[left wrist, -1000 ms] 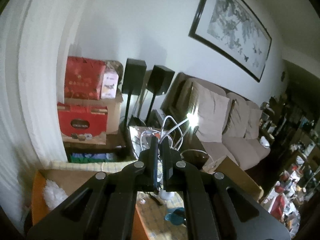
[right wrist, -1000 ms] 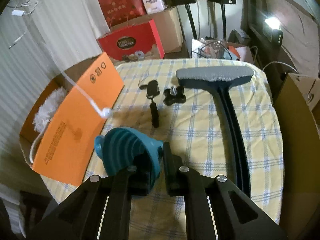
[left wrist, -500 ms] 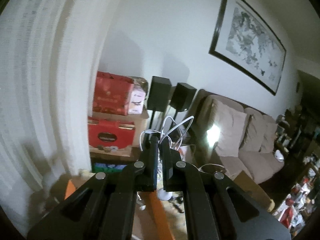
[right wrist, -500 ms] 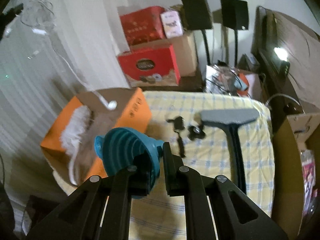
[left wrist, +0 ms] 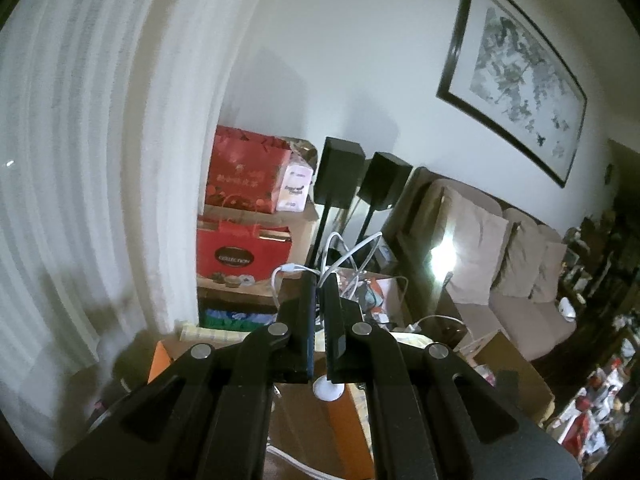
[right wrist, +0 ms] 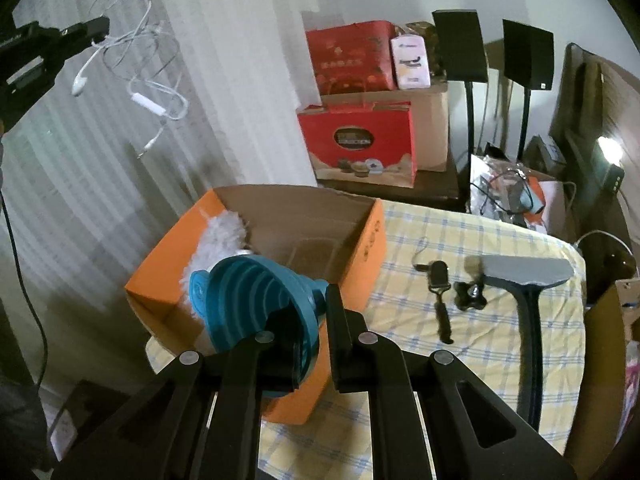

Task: Organize objects
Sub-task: 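Carry the white cable with the left gripper toward the orange box while the right gripper carries the funnel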

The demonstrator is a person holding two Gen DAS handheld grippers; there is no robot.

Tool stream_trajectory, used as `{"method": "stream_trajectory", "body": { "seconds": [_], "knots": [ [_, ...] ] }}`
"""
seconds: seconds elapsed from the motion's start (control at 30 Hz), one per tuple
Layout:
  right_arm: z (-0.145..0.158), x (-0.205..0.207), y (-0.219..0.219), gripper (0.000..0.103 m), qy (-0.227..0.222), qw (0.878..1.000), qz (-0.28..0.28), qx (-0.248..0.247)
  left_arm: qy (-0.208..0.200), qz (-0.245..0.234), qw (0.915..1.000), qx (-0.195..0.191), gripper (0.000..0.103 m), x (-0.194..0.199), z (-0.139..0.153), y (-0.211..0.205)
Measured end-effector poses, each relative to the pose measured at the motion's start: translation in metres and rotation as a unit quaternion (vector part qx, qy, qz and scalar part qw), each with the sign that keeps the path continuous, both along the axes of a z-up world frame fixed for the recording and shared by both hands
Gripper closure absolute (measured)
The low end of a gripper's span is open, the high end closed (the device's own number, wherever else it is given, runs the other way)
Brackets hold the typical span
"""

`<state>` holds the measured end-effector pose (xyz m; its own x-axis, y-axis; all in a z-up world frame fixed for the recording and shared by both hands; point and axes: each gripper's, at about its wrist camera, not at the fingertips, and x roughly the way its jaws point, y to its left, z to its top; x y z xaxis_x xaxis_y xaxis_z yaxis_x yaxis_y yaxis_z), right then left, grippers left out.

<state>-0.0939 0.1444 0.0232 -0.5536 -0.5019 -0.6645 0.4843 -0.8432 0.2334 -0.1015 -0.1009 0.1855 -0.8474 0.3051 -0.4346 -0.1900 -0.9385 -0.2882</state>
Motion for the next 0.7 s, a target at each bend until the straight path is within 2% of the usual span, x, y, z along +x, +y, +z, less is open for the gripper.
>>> {"method": "stream_trajectory", "body": {
  "seconds": [0.2, 0.33, 0.5, 0.7],
  "knots": [
    [0.0, 0.002, -0.001, 0.094, -0.001, 1.0, 0.0, 0.004, 0.004, -0.017, 0.9998, -0.005, 0.1, 0.0, 0.005, 0.02],
    [0.002, 0.006, 0.005, 0.094, -0.001, 1.0, -0.005, 0.0, -0.007, -0.023, 0.9996, -0.015, 0.1, -0.006, -0.004, 0.035],
    [0.001, 0.01, 0.012, 0.094, -0.002, 1.0, -0.007, -0.001, -0.037, -0.03, 0.9986, -0.023, 0.1, -0.017, -0.03, 0.051],
    [0.0, 0.011, 0.022, 0.093, -0.004, 1.0, -0.015, -0.007, -0.091, -0.037, 0.9948, -0.026, 0.1, -0.035, -0.079, 0.069]
  ]
}}
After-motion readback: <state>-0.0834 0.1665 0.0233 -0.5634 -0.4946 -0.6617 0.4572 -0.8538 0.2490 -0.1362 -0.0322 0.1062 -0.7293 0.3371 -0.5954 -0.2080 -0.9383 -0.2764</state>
